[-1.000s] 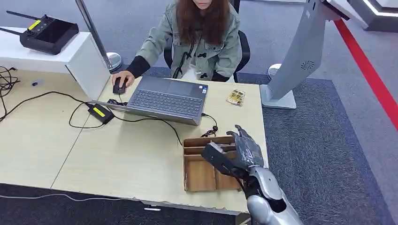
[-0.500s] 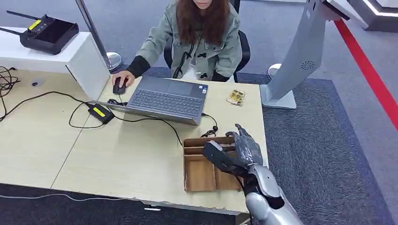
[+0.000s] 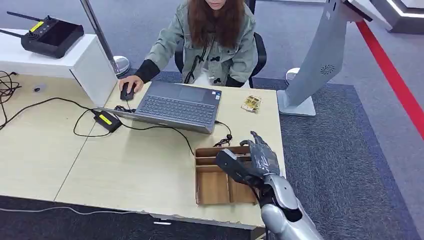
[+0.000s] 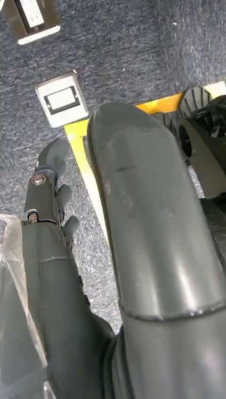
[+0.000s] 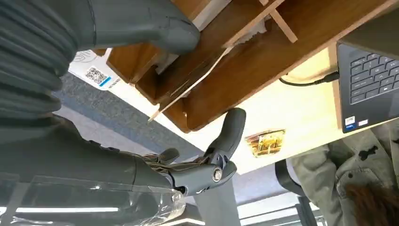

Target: Pass the card to the sensor for recognition and then transmit it.

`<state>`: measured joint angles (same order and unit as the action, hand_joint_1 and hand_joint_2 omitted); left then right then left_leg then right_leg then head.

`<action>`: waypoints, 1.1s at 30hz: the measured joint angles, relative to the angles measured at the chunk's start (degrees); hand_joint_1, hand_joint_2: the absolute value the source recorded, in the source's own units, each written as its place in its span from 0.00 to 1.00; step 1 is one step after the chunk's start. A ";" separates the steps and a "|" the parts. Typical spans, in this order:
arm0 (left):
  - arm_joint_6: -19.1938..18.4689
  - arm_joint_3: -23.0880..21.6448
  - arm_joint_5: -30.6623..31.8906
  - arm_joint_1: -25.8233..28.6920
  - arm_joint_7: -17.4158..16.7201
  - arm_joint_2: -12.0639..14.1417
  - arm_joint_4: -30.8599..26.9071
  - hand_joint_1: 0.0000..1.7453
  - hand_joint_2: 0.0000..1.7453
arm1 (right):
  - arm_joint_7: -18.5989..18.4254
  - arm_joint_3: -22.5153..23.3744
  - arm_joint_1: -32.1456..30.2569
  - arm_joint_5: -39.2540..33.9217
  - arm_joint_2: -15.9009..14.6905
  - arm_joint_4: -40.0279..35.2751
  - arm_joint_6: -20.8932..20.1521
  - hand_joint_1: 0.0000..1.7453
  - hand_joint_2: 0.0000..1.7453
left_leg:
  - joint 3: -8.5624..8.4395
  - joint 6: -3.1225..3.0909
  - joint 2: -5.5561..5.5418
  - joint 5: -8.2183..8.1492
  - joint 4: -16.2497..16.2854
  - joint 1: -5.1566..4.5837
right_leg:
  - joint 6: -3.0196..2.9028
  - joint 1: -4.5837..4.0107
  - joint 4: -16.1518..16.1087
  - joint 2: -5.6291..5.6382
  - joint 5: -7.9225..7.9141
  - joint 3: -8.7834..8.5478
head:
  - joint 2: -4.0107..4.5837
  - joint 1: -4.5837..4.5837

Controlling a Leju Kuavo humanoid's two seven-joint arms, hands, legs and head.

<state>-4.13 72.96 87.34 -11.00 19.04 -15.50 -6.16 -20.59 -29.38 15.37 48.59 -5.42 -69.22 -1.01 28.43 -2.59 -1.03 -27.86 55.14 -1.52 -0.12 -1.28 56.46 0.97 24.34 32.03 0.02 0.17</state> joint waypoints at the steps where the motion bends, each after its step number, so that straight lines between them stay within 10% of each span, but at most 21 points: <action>1: 0.00 0.00 0.00 0.00 0.00 0.00 0.00 0.00 0.00 | -0.02 0.00 0.00 0.13 -0.02 0.00 0.09 0.41 1.00 | 0.00 0.00 0.00 0.00 0.00 0.00 | 0.00 0.00 0.00 0.00 0.00 0.00 | 0.00 0.00; 13: -1.90 0.07 -0.15 0.74 -3.46 1.53 -0.13 0.00 0.00 | 0.99 0.02 0.80 1.77 0.13 0.42 -0.20 0.43 1.00 | 0.02 0.00 -0.02 0.00 0.00 0.01 | 0.00 0.00 0.01 -0.01 0.00 0.00 | 0.00 0.00; 33: -14.71 2.89 -2.03 0.18 -25.93 12.50 -0.37 0.00 0.00 | 11.43 -3.63 8.46 2.03 6.21 10.78 0.74 0.48 1.00 | 0.03 0.08 -0.02 0.05 -0.02 0.09 | -0.04 -0.08 0.10 -0.01 0.02 0.00 | 0.00 -0.02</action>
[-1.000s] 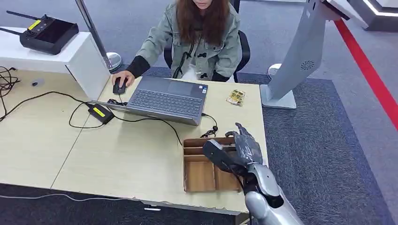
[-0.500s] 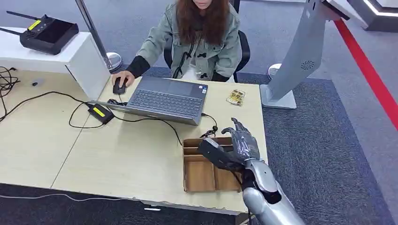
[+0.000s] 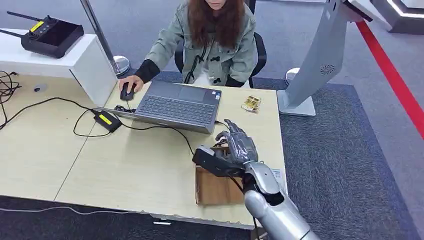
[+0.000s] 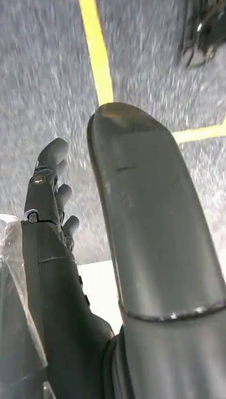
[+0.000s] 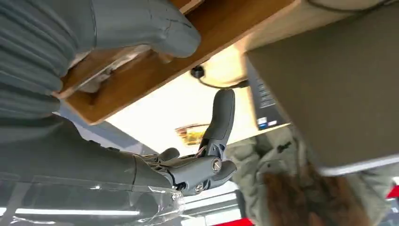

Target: Pass the card to the sensor for recognition and then transmit it.

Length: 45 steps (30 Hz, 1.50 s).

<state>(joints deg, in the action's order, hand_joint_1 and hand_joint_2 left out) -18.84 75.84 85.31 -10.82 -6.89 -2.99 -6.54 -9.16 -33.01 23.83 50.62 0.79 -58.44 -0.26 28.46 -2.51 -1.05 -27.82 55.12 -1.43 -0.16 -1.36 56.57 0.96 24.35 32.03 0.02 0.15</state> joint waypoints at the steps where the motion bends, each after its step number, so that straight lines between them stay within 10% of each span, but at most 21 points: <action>1: -0.59 0.09 0.00 -0.04 -1.01 0.57 0.00 0.00 0.00 | 0.41 -0.20 0.39 -0.09 0.35 0.66 0.04 0.48 1.00 | 0.00 0.00 0.00 0.00 0.00 0.00 | 0.00 0.00 0.00 0.00 0.00 0.00 | 0.00 0.02; 28: -1.59 4.35 0.41 -0.38 -3.67 5.20 1.07 0.00 0.00 | 2.23 -2.73 4.33 -5.24 1.72 6.53 1.14 0.37 1.00 | -0.01 0.01 0.00 0.00 0.01 -0.01 | -0.01 0.00 -0.02 0.00 0.00 0.01 | 0.00 0.02; 30: 0.68 4.39 1.44 -0.41 -1.38 4.94 1.14 0.00 0.00 | -0.06 -2.77 4.34 -5.31 1.42 6.49 2.56 0.36 1.00 | -0.06 0.01 0.00 0.00 0.02 -0.02 | -0.01 -0.01 -0.04 0.00 0.00 0.03 | 0.00 0.00; 35: 17.16 4.11 1.73 0.82 28.60 -4.54 1.12 0.00 0.00 | -10.71 0.11 -1.01 -5.86 -3.77 -2.35 0.36 0.32 1.00 | -0.10 -0.08 -0.20 -0.04 0.02 -0.18 | 0.14 0.16 -0.06 -0.18 0.09 -0.13 | -0.02 0.04; 45: 16.18 3.89 1.77 1.04 28.11 -10.04 1.27 0.00 0.00 | -13.51 4.66 -7.39 -4.00 -10.28 -14.80 -2.84 0.26 1.00 | -0.13 -0.21 0.01 -0.12 0.06 -0.18 | 0.25 0.16 -0.22 -0.01 0.02 -0.18 | 0.00 0.02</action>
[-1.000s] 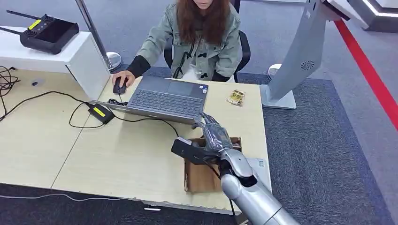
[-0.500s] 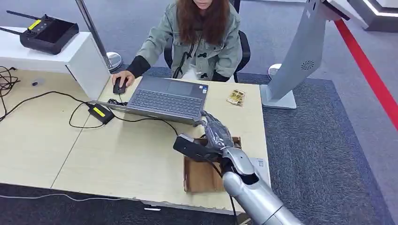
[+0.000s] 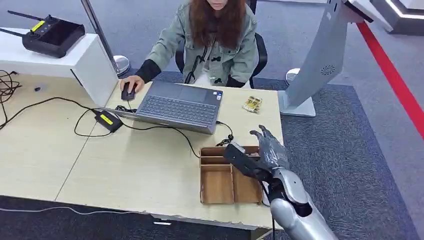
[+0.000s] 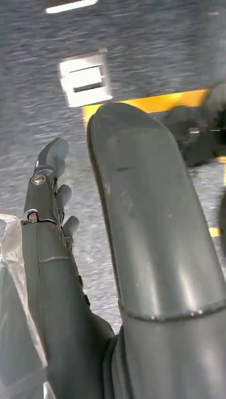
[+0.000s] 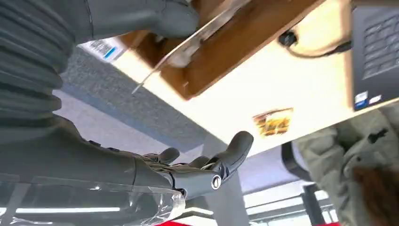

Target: Pass the card to the sensor for recognition and then transmit it.

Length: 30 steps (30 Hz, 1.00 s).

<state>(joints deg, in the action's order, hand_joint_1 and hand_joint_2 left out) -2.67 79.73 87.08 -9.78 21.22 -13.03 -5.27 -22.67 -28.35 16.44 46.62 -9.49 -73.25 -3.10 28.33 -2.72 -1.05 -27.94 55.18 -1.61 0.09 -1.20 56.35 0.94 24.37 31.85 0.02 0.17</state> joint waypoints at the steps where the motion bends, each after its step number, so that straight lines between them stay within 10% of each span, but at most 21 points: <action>1: 0.00 -0.02 0.02 0.00 0.00 -0.26 0.00 0.00 0.00 | -0.04 0.41 -0.59 -0.02 -0.59 -1.06 -0.09 0.26 1.00 | 0.00 0.00 0.00 0.00 0.00 0.01 | 0.00 -0.01 0.00 0.01 0.00 0.00 | 0.00 0.02; 30: 0.07 -0.24 0.26 -0.28 -0.85 -1.64 -0.07 0.00 0.00 | -0.59 3.45 -5.14 0.17 -3.96 -9.61 -1.09 0.30 1.00 | 0.00 0.03 -0.01 0.02 -0.01 0.09 | -0.01 -0.08 0.06 0.00 0.00 0.00 | 0.00 0.00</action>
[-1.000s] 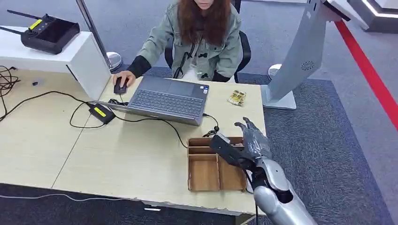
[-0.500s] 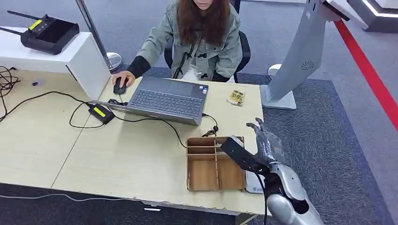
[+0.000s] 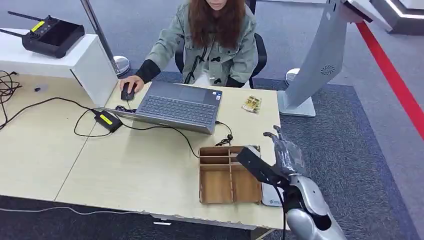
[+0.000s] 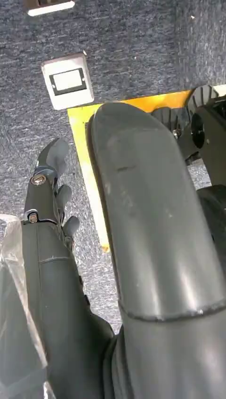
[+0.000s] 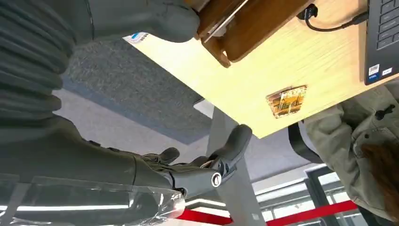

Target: Pass the card to the sensor for recognition and then transmit it.

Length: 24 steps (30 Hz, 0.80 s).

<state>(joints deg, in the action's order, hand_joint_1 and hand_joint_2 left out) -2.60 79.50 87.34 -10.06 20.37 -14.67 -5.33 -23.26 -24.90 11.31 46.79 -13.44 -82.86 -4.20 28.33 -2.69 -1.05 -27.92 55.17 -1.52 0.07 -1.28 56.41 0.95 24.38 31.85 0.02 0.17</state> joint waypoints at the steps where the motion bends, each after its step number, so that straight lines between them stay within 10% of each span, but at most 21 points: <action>1: 0.02 -0.07 0.00 -0.05 -0.11 0.00 0.00 0.00 0.00 | 0.11 -0.02 0.01 0.11 0.15 0.22 0.02 0.31 1.00 | 0.00 0.00 -0.01 0.00 0.00 0.00 | 0.00 0.00 0.00 0.00 0.00 0.00 | 0.00 0.00; 24: -0.33 -2.69 0.00 -0.46 -0.39 -0.35 0.00 0.00 0.00 | 1.99 -0.46 0.40 0.18 3.26 7.00 2.32 0.35 1.00 | 0.01 0.00 -0.01 0.00 -0.01 0.01 | -0.01 0.00 0.01 0.00 0.01 0.01 | 0.00 0.00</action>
<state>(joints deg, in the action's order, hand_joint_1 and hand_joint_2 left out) -2.93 76.80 87.34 -10.52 19.98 -15.02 -5.33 -21.27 -25.35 11.70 46.97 -10.18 -75.86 -1.88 28.34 -2.69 -1.06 -27.92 55.16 -1.52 0.07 -1.28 56.42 0.94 24.38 31.86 0.02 0.17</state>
